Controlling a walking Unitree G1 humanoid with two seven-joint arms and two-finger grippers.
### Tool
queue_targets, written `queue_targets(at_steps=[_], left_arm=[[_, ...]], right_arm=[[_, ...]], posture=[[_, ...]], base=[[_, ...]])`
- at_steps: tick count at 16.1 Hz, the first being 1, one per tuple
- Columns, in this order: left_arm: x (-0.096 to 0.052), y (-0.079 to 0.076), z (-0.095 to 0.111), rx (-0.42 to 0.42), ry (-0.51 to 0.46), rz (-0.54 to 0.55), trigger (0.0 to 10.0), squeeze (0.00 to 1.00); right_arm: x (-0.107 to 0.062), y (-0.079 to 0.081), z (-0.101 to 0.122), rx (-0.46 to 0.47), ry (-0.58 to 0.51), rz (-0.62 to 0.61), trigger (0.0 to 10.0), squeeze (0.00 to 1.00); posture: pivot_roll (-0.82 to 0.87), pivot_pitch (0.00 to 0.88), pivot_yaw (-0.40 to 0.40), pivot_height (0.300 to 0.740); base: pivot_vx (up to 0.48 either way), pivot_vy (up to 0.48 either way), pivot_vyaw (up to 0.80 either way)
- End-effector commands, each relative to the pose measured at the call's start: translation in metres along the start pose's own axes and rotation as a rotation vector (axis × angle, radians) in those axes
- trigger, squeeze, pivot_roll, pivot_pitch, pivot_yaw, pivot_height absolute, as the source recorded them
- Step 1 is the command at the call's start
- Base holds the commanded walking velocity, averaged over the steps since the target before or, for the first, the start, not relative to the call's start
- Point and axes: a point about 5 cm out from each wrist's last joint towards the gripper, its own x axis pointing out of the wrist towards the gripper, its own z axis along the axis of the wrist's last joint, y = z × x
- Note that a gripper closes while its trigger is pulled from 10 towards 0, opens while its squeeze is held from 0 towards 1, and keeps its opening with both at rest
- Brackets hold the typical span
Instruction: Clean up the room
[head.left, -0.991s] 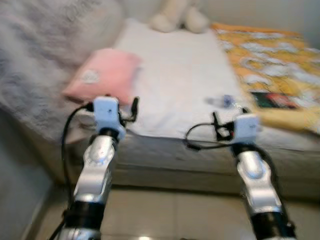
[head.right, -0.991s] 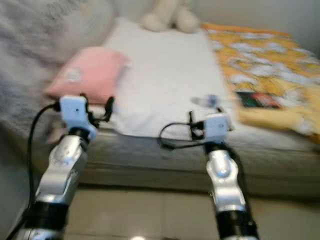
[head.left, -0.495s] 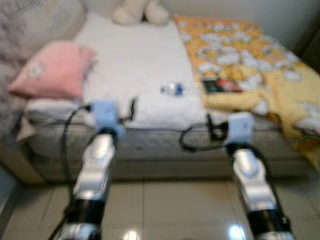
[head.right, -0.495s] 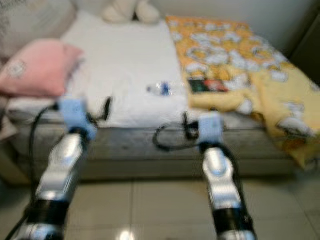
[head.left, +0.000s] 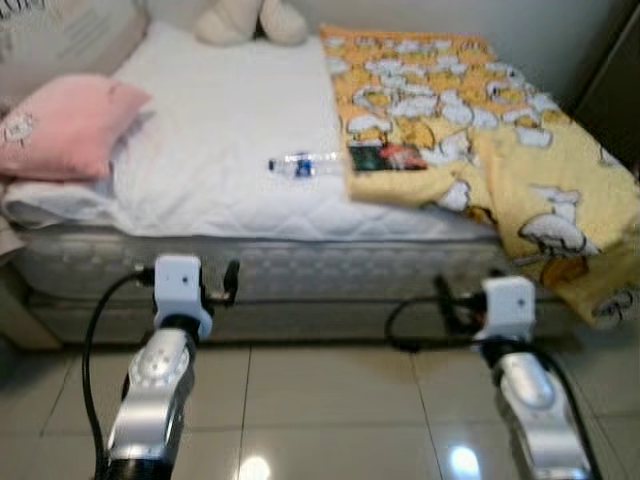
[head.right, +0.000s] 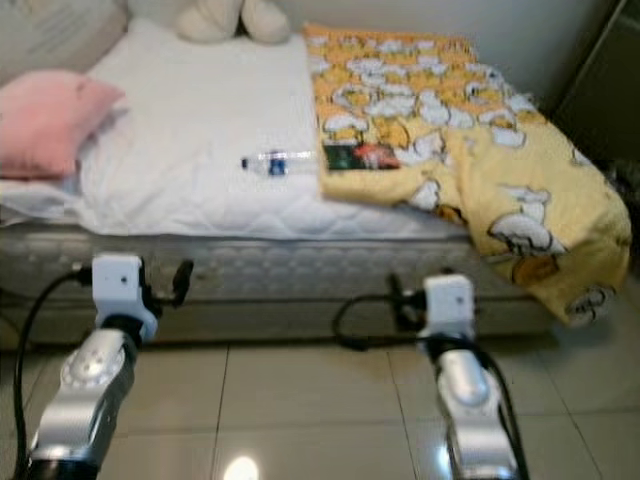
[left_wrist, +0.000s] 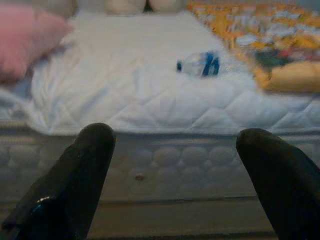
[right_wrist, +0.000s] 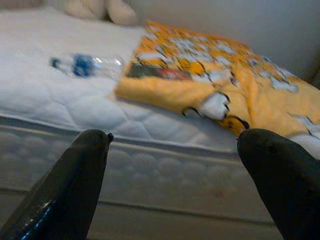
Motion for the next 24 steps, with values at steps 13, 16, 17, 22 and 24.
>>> queue_targets(at_steps=[13, 16, 17, 22, 24], left_arm=[[0.015, -0.025, 0.036, -0.038, -0.156, -0.088, 10.0, 0.0], [0.017, -0.03, 0.039, -0.056, -0.164, -0.098, 10.0, 0.0], [0.017, -0.031, 0.04, -0.058, -0.166, -0.102, 10.0, 0.0], [0.021, -0.033, 0.044, -0.04, -0.175, -0.118, 10.0, 0.0], [0.022, -0.036, 0.047, -0.043, -0.183, -0.127, 10.0, 0.0]], right_arm=[[0.026, 0.005, 0.022, -0.001, -0.07, 0.011, 10.0, 0.0], [0.03, 0.004, 0.025, 0.0, -0.079, 0.005, 10.0, 0.0], [0.032, 0.004, 0.026, 0.0, -0.082, 0.005, 10.0, 0.0], [0.036, 0.005, 0.026, 0.009, -0.076, 0.009, 10.0, 0.0], [0.037, 0.007, 0.025, 0.009, -0.073, 0.021, 10.0, 0.0]], posture=[[0.0, 0.0, -0.011, 0.74], [-0.01, 0.0, -0.004, 0.74], [-0.01, 0.0, -0.004, 0.74], [0.0, 0.0, -0.008, 0.74], [0.0, 0.0, -0.011, 0.74]], base=[[0.185, 0.0, 0.0], [0.48, 0.0, 0.0], [0.48, 0.0, 0.0], [0.48, 0.0, 0.0], [0.48, 0.0, 0.0]])
